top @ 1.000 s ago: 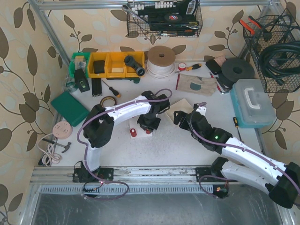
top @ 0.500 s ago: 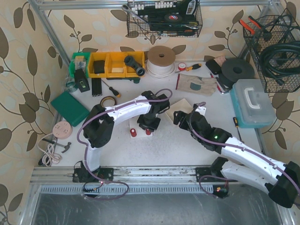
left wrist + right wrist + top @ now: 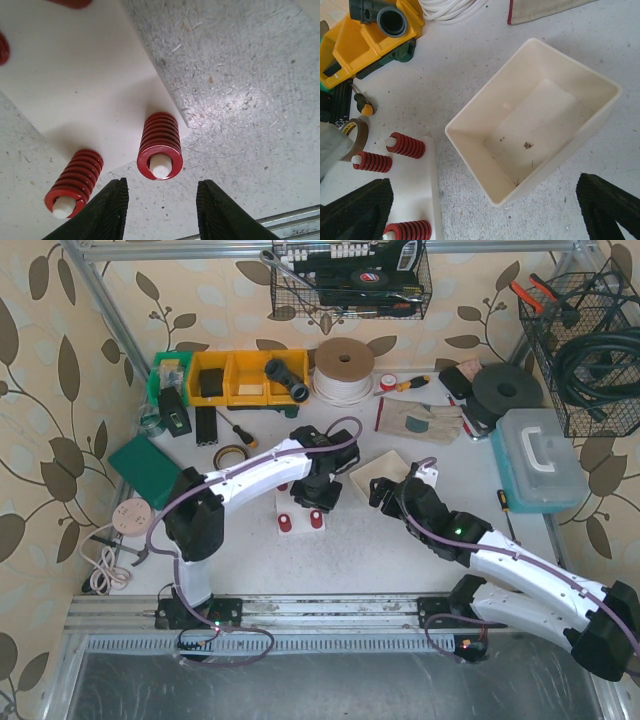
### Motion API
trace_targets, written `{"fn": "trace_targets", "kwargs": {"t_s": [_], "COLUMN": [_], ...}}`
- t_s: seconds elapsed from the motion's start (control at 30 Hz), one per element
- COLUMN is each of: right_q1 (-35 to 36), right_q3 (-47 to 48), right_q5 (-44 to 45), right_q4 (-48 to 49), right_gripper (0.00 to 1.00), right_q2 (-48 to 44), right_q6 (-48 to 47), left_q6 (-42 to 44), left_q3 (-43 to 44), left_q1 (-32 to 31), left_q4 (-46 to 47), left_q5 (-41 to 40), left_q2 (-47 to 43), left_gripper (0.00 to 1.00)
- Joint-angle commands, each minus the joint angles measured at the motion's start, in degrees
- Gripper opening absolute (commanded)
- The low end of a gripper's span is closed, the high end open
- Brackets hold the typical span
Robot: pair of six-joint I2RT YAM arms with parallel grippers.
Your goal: Install the large spring
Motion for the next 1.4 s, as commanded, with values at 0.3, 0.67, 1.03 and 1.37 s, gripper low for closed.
{"fn": "trace_targets", "kwargs": {"t_s": [0.3, 0.67, 1.03, 1.37], "right_q1": [-0.1, -25.1, -30.5, -30.8], "right_q3": [4.5, 9.2, -8.7, -14.5], "right_q5": [1.0, -3.8, 25.2, 27.9], "right_q4": [-2.7, -3.6, 21.4, 39.4], "right_gripper": [0.99, 1.00, 1.00, 1.00], "right_q2": [2.2, 4.3, -1.3, 11.1], "right_q6": [-3.6, -20.0, -34.2, -47.4], "left_q6": [0.2, 2.7, 12.2, 22.2], "left_q3": [-5.1, -28.1, -41.3, -55.8], "left_q1": [0.7, 8.2, 29.6, 39.6], "left_q4": [9.8, 31.0, 43.7, 66.9], "left_q5": [-9.4, -28.5, -27.1, -35.8], "left_q2": [-21.0, -51.6, -51.2, -46.5], "left_gripper": [0.44, 0.73, 0.81, 0.83]}}
